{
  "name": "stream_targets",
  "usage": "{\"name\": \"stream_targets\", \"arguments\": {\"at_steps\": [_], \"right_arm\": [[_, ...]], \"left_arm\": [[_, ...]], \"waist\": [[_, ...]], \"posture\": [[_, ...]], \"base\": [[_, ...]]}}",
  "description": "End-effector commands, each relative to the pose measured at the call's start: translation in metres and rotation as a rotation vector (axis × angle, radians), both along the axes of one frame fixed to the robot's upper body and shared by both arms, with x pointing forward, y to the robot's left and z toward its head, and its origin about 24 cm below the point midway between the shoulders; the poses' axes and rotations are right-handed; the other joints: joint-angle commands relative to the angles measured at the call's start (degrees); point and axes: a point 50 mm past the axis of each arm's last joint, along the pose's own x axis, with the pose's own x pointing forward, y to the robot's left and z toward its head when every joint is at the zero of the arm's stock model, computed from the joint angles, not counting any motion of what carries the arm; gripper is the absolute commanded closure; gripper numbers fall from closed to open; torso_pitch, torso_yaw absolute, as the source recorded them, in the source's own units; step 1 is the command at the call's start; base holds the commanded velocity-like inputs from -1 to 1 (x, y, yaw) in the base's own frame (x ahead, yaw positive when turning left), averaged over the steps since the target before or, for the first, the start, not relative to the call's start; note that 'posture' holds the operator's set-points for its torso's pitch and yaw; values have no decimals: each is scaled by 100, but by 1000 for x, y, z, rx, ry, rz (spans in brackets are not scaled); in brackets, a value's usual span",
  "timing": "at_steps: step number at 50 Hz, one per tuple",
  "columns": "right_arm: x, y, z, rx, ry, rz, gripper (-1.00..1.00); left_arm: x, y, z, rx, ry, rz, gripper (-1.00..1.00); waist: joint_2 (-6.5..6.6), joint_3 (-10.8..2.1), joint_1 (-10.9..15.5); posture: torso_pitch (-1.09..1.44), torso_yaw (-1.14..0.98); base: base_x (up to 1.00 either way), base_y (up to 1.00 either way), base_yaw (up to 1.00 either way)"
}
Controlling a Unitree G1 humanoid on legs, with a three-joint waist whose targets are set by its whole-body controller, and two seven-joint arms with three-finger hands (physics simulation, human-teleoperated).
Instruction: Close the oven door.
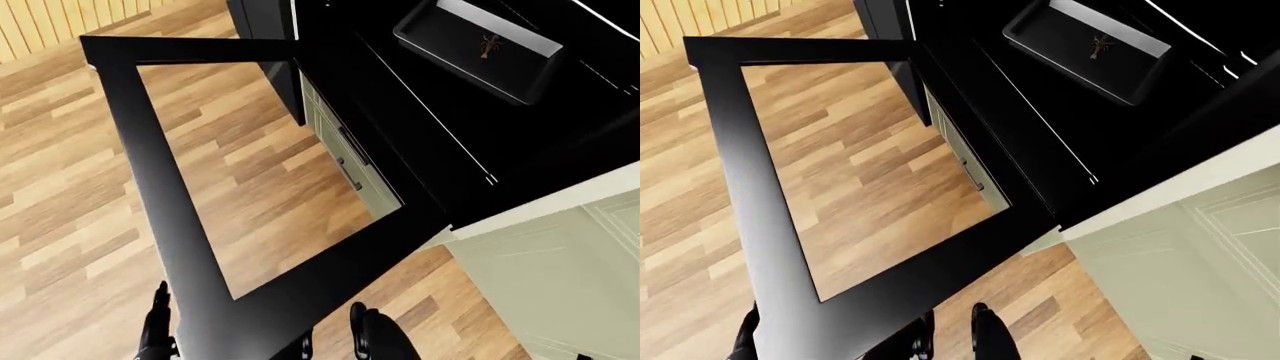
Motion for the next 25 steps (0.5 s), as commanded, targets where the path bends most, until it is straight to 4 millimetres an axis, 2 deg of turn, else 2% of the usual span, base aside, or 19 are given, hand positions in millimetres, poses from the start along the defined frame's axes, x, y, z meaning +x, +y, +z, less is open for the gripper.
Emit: {"name": "stream_targets", "arguments": {"at_steps": [1,5,7,15,25], "right_arm": [[-10,-5,3,-34,27,-23,-100],[-10,-6,3,-46,33,-21,-100],[-10,-6,4,-55,27,-29,-100],[-8,-9,9,-93,-58,-87,-100],[-9,-7,6,-61,-21,-52,-100]], "left_arm": [[3,7,8,1,-56,-4,-100],[6,4,13,-68,-148,-20,-100],[5,5,10,-107,-125,11,-100],[5,1,7,-166,-87,-59,-100],[5,-2,5,-239,-72,-95,-100]], "waist": [[6,-117,-5],[5,-106,-4],[3,-101,-1],[2,-100,2],[-27,-104,23]], "posture": [[49,0],[49,0],[49,0],[49,0],[49,0]], "base": [[0,0,0],[0,0,0],[0,0,0],[0,0,0],[0,0,0]]}}
